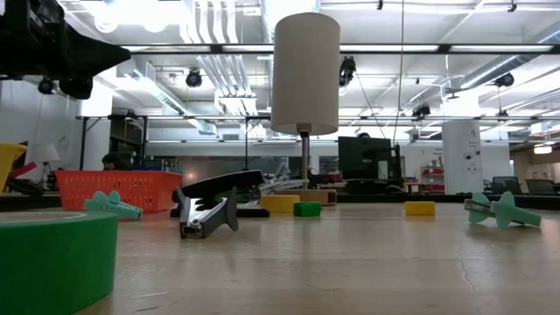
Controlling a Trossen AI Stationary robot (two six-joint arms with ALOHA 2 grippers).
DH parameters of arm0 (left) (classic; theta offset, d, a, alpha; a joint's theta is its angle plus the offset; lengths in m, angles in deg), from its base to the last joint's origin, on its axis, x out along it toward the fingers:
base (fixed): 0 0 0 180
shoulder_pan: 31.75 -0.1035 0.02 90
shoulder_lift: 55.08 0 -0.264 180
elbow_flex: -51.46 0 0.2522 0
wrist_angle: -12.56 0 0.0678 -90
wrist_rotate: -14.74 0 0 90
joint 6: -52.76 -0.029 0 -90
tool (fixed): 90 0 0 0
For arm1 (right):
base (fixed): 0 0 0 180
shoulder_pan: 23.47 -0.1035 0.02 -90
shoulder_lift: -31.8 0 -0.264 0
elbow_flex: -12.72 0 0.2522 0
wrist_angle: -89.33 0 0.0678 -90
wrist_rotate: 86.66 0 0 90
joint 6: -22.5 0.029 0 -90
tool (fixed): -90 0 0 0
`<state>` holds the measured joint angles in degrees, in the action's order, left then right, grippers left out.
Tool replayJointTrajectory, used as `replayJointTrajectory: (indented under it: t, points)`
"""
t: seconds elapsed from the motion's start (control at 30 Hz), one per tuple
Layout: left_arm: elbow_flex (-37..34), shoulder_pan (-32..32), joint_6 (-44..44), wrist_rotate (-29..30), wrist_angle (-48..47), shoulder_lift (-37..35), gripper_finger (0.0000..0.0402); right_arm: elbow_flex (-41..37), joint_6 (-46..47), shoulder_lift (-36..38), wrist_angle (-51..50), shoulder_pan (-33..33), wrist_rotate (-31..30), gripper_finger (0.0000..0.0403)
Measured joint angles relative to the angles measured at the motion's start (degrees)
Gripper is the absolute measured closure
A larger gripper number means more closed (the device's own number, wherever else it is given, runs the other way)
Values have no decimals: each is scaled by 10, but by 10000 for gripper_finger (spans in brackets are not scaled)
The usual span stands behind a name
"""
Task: Pick and place Stapler, Stapler remover, tape
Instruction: Put the red tape into the green bin
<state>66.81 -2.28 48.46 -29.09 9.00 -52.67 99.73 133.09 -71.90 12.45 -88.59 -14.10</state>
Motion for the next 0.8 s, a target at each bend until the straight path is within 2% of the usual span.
replayJointTrajectory:
  t: [0.23,0.6,0.8]
  points:
    - [0,0,0,0,0,0,383,-8,0,-30,4,0,-1,364]
    - [0,0,0,0,0,0,383,-39,23,-30,31,0,-7,363]
    - [0,0,0,0,0,0,383,-54,34,-30,46,0,-7,334]
